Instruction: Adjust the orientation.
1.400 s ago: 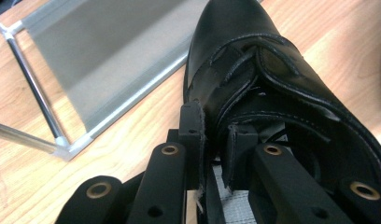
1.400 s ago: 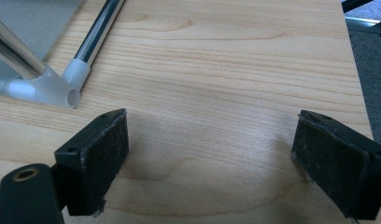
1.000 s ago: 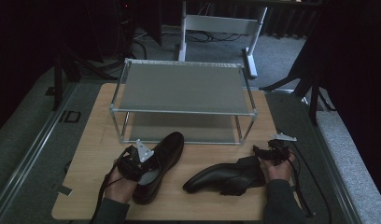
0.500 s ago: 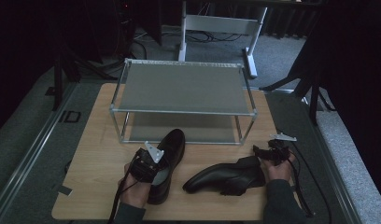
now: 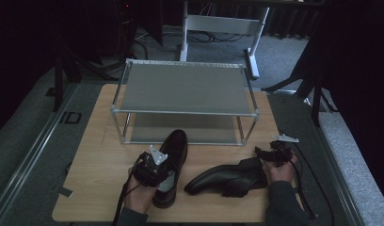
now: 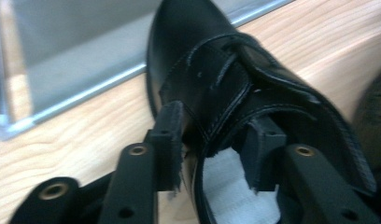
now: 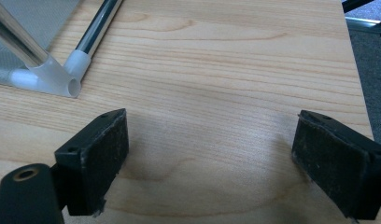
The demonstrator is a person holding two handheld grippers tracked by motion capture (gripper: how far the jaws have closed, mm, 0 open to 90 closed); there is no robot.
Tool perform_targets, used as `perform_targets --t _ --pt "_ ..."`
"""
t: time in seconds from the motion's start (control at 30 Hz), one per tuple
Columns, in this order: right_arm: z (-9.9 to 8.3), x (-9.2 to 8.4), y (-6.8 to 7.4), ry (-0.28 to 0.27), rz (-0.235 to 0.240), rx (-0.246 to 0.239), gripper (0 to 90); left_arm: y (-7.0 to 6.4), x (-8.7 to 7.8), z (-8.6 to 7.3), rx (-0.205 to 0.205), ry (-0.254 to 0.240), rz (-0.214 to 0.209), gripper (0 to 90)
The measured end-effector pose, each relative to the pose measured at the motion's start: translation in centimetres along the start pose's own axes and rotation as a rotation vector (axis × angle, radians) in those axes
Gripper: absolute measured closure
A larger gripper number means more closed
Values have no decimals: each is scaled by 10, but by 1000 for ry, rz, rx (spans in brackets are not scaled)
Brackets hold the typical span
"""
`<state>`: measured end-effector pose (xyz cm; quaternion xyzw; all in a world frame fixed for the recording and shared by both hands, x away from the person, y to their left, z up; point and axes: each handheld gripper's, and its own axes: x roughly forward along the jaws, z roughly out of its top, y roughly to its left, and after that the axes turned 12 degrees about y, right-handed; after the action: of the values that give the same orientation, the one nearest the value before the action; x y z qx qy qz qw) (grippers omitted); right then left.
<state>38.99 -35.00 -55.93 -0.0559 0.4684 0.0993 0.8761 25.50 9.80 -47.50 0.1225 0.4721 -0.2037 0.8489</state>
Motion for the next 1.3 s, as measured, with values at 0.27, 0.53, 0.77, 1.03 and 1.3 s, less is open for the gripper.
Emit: perform_targets --t 0.27,0.53,0.77,1.03,1.3 --pt "-2 -1 1 -8 2 -7 146 26 -16 -12 -25 -99 -196 470" --pt "-5 -5 2 -19 6 -8 205 39 -26 -15 -18 -158 -180 448" --pt "-6 -8 3 -4 7 -16 278 48 -21 -20 -47 -147 -185 439" --pt "-7 -36 10 -43 46 -56 336 54 -18 -23 -72 -141 -182 439" --pt "-21 -85 25 -125 102 -163 354 56 -13 -23 -83 -130 -180 433"
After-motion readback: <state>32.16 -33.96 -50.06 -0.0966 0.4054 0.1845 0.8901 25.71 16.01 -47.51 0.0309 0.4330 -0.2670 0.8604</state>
